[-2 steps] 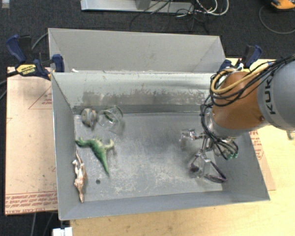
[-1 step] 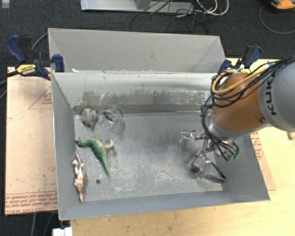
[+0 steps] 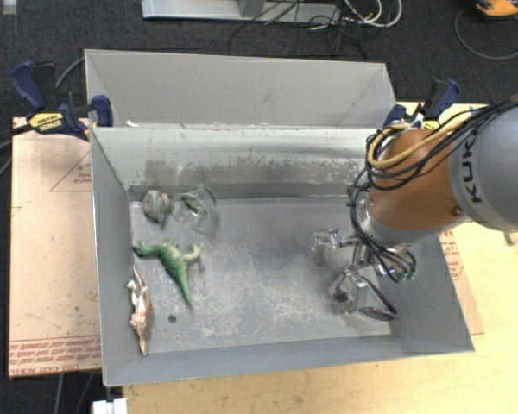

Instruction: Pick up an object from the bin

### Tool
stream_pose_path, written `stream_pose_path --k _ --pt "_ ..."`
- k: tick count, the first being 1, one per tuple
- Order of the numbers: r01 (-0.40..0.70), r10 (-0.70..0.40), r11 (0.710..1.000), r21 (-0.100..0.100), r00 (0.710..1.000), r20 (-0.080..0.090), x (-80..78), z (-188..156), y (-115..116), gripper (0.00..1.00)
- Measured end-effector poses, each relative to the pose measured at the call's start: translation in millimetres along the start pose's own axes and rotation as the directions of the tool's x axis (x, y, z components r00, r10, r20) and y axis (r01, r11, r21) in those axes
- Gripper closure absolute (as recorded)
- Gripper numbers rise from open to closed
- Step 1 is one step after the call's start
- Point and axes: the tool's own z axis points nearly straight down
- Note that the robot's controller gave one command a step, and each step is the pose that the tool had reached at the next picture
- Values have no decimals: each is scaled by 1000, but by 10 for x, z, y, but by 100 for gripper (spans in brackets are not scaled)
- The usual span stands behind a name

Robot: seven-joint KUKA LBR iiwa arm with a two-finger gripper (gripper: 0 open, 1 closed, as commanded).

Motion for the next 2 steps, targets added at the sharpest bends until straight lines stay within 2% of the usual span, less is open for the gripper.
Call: stream_pose_path --k 1,2 --pt "249 -249 968 1 968 1 713 -233 -516 0" --pt "-52 52 999 0 999 4 150 -323 -473 100"
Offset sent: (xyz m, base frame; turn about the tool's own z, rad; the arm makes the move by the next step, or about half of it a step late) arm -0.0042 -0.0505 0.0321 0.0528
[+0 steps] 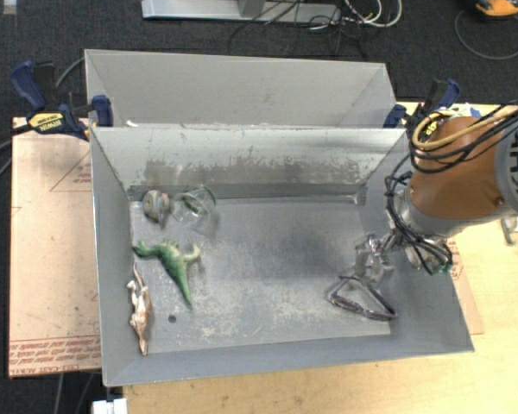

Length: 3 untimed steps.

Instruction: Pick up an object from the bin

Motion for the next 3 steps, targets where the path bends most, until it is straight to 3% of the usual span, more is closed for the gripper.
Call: stream_pose_path --k 1,2,3 --pt "-1 1 1000 0 1000 0 1 0 -2 0" --pt "-1 1 1000 0 1000 0 1 0 -2 0" --pt "-110 110 994 -1 994 2 259 421 -241 0"
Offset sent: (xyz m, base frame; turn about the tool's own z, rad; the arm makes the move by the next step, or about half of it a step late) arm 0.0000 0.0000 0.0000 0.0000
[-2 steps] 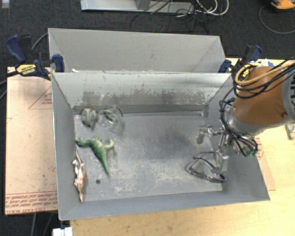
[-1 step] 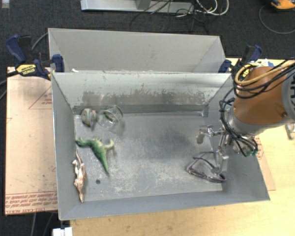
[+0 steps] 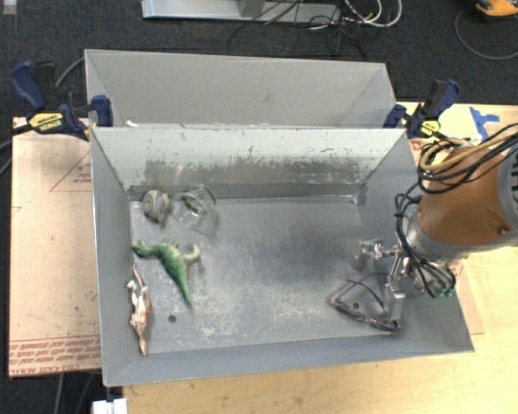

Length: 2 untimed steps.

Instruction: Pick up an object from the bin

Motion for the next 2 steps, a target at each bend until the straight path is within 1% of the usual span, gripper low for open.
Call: stream_pose_path --k 1,2 --pt "44 -44 999 0 999 1 -273 20 88 100" --pt "44 -44 999 0 999 1 -273 20 88 100"
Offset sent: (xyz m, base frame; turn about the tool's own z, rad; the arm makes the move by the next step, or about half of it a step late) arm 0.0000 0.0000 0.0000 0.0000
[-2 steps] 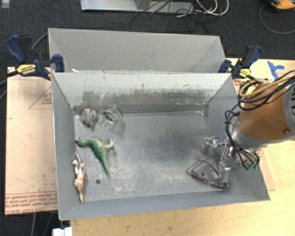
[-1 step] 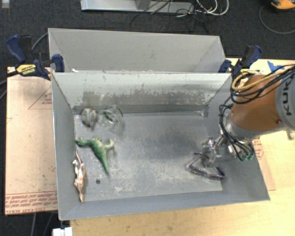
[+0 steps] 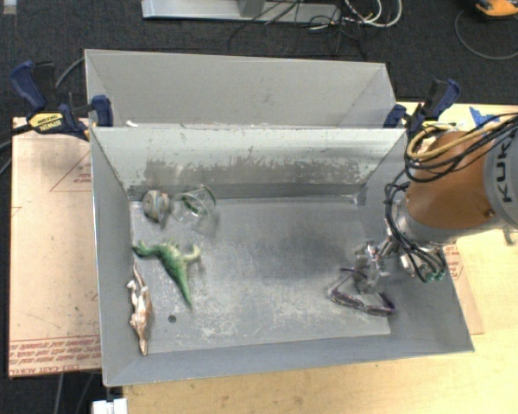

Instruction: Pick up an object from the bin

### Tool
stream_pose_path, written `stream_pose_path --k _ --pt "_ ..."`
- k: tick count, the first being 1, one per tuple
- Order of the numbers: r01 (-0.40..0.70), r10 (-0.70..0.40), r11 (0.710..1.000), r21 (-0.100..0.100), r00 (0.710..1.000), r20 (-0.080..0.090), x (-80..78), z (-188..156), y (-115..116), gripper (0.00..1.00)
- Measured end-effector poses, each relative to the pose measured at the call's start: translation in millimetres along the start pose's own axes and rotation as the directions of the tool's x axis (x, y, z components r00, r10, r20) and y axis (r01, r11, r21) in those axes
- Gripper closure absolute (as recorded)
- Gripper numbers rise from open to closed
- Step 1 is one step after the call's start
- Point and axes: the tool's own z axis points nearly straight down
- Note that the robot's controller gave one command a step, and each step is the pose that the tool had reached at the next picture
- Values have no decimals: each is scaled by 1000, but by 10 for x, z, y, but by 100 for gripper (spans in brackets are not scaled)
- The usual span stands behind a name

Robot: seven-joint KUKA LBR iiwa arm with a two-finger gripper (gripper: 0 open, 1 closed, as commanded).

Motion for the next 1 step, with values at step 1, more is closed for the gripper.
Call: stream_pose_path --k 1 --pt "4 -4 1000 1 1000 5 59 -939 52 100"
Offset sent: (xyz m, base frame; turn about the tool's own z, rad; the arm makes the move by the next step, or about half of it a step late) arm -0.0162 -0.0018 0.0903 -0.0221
